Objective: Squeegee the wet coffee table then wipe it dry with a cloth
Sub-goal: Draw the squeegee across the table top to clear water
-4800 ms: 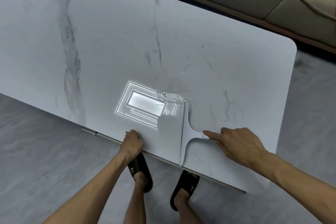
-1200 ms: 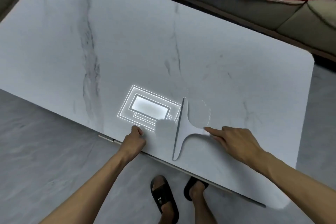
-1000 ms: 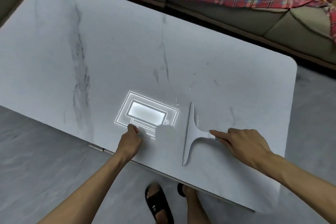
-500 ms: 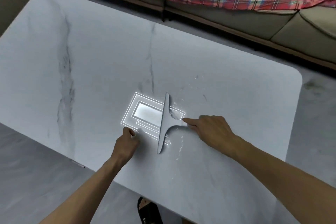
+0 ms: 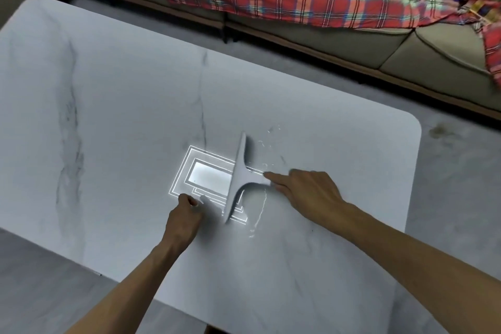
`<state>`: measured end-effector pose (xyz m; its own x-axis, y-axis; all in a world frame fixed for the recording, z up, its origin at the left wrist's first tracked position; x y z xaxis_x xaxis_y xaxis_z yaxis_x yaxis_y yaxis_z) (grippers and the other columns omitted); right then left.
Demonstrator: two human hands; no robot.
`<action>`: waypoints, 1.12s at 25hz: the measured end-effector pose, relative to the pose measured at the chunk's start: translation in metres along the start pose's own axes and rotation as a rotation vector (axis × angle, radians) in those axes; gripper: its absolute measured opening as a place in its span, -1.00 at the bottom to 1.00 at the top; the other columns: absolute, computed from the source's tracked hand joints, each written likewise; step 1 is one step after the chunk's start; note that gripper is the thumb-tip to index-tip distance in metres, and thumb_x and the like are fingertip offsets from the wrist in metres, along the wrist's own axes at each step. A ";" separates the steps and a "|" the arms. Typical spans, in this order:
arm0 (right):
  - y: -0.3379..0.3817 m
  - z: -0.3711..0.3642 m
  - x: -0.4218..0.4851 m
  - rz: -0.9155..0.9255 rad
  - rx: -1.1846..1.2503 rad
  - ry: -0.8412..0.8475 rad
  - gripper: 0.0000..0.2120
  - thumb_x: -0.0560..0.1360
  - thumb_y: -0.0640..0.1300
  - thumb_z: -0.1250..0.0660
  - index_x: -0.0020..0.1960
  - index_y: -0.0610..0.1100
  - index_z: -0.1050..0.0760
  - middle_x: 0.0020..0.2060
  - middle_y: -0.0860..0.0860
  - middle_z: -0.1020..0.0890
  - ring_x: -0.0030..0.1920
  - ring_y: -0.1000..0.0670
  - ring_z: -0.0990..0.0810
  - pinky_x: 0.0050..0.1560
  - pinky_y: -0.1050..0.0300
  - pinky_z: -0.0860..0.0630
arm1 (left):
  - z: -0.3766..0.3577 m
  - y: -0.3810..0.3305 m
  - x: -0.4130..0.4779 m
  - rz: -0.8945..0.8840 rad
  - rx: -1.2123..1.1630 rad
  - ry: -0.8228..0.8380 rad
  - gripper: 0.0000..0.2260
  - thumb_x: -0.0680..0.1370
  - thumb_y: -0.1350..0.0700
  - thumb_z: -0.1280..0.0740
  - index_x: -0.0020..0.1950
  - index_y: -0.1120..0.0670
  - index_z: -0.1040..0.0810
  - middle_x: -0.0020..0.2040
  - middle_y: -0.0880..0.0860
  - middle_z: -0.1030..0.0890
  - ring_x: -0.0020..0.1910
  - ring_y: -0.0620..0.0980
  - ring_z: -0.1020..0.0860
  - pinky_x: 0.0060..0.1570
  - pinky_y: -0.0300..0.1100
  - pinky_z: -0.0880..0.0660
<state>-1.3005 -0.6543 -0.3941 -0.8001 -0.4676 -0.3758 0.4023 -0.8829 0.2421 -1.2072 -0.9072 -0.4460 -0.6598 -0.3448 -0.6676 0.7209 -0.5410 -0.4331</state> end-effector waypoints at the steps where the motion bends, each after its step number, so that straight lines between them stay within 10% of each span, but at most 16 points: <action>1: 0.013 -0.002 0.016 0.016 -0.004 -0.010 -0.64 0.65 0.03 -0.12 0.39 0.34 -0.29 -0.17 0.02 -0.54 -0.17 -0.12 -0.60 -0.26 0.10 -0.33 | 0.002 0.001 0.002 -0.003 0.004 0.003 -0.92 0.59 0.15 -0.20 0.05 0.09 -0.33 -0.30 0.05 -0.49 -0.35 0.00 -0.46 -0.42 -0.18 -0.32; 15: -0.076 0.035 -0.013 -0.215 -0.068 -0.025 -0.64 0.66 0.09 0.01 0.41 0.37 -0.24 -0.15 0.07 -0.59 -0.16 -0.06 -0.59 -0.25 0.12 -0.27 | -0.033 -0.047 0.034 -0.116 0.081 0.123 -0.89 0.57 0.17 -0.21 0.05 0.13 -0.32 -0.21 0.02 -0.50 -0.27 -0.03 -0.47 -0.29 -0.15 -0.37; 21: -0.076 0.040 0.080 -0.259 0.169 -0.009 -0.56 0.65 -0.05 -0.05 0.49 0.24 -0.17 0.24 0.01 -0.57 0.17 -0.15 -0.55 0.16 -0.04 -0.47 | -0.063 -0.055 0.047 -0.154 0.155 0.219 -0.70 0.53 0.27 -0.30 0.13 0.05 -0.23 0.10 0.04 -0.28 0.01 0.01 -0.34 -0.01 -0.19 -0.31; 28: -0.098 0.005 0.000 -0.304 0.070 0.041 -0.49 0.61 -0.13 -0.09 0.51 0.20 -0.14 0.00 -0.02 -0.61 -0.08 -0.11 -0.60 -0.12 0.07 -0.40 | -0.062 -0.057 0.061 -0.082 0.208 0.163 -0.74 0.52 0.27 -0.28 0.20 0.22 -0.37 0.12 0.12 -0.41 -0.02 0.07 -0.40 -0.03 -0.14 -0.38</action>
<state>-1.3424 -0.5681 -0.4129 -0.8599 -0.1852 -0.4757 0.1146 -0.9781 0.1736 -1.2747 -0.8498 -0.4996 -0.6594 -0.1743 -0.7313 0.5961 -0.7140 -0.3672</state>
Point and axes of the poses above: each hand's wrist, its own x-axis towards the middle knuckle, its own z-axis out of the back of the hand, y = z × x, the point moved 9 cm from there along x, towards the middle knuckle
